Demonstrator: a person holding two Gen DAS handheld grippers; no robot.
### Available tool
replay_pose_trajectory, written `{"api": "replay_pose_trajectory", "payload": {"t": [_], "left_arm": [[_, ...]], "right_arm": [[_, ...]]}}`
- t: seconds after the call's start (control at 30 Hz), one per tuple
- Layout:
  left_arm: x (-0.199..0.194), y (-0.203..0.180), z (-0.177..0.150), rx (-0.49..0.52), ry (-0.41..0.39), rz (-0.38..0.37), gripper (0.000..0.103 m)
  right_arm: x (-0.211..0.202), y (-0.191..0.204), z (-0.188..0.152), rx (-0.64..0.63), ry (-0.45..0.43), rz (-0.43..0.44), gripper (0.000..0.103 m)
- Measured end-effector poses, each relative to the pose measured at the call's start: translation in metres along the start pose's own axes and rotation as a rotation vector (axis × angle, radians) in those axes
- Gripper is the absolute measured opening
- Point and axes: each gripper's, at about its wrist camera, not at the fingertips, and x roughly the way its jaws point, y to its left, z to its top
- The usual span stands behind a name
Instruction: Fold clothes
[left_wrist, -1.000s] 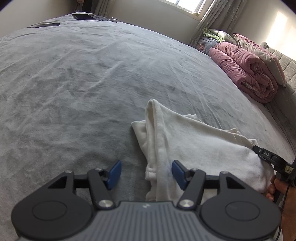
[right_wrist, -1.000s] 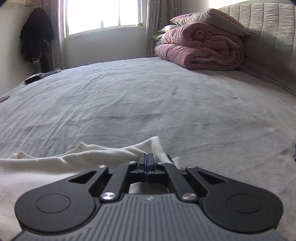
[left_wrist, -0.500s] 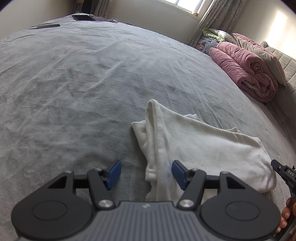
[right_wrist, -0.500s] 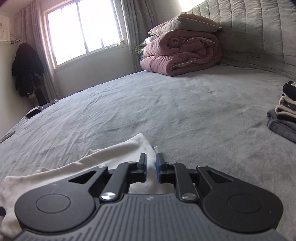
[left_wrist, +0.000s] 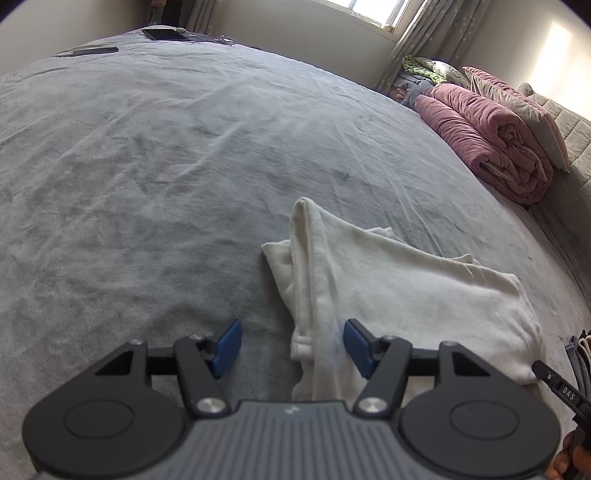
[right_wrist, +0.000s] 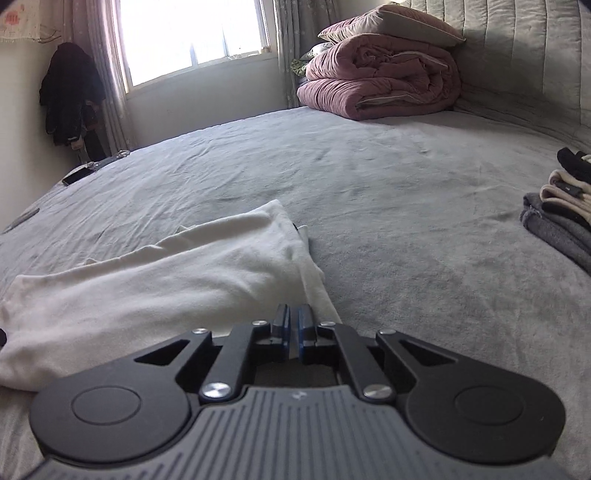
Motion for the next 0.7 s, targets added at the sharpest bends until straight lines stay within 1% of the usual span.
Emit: {"api": "replay_pose_trajectory", "payload": {"t": [0.13,0.2,0.23,0.27,0.3,0.33,0.4,0.47,0.5,0.53,0.57,0.7], "left_arm": [[0.0,0.0,0.0,-0.005,0.001,-0.002,0.063],[0.0,0.0,0.0,-0.006,0.002,-0.002,0.063],[0.0,0.0,0.0,-0.006,0.002,-0.002,0.063],[0.0,0.0,0.0,-0.006,0.002,-0.002,0.063],[0.0,0.0,0.0,-0.007,0.002,-0.002,0.063],[0.0,0.0,0.0,-0.007,0.001,-0.001,0.063],[-0.001,-0.001,0.0,-0.006,0.001,0.001,0.063],[-0.001,-0.001,-0.001,-0.004,0.0,0.004,0.063],[-0.001,-0.001,-0.001,-0.004,0.0,0.004,0.063],[-0.001,-0.001,0.0,-0.003,0.0,0.005,0.063],[-0.001,-0.001,-0.001,-0.003,0.0,0.005,0.063],[-0.001,-0.001,0.0,-0.002,-0.001,0.006,0.064]], "right_arm": [[-0.004,-0.012,-0.006,0.083,0.023,0.009,0.002],[-0.008,-0.015,-0.008,0.098,0.032,0.011,0.002],[-0.009,-0.017,-0.009,0.111,0.04,0.01,0.006],[-0.011,-0.019,-0.011,0.136,0.041,0.013,0.015],[-0.013,-0.022,-0.012,0.163,0.042,0.015,0.015],[-0.016,-0.025,-0.014,0.19,0.043,0.018,0.018],[-0.017,-0.026,-0.015,0.269,0.039,0.07,0.031],[-0.019,-0.027,-0.017,0.349,0.035,0.126,0.065],[-0.02,-0.028,-0.018,0.389,0.033,0.153,0.071],[-0.021,-0.029,-0.018,0.429,0.03,0.181,0.075],[-0.021,-0.029,-0.019,0.469,0.028,0.209,0.076],[-0.016,-0.019,-0.019,0.51,0.014,0.224,0.078]]}}
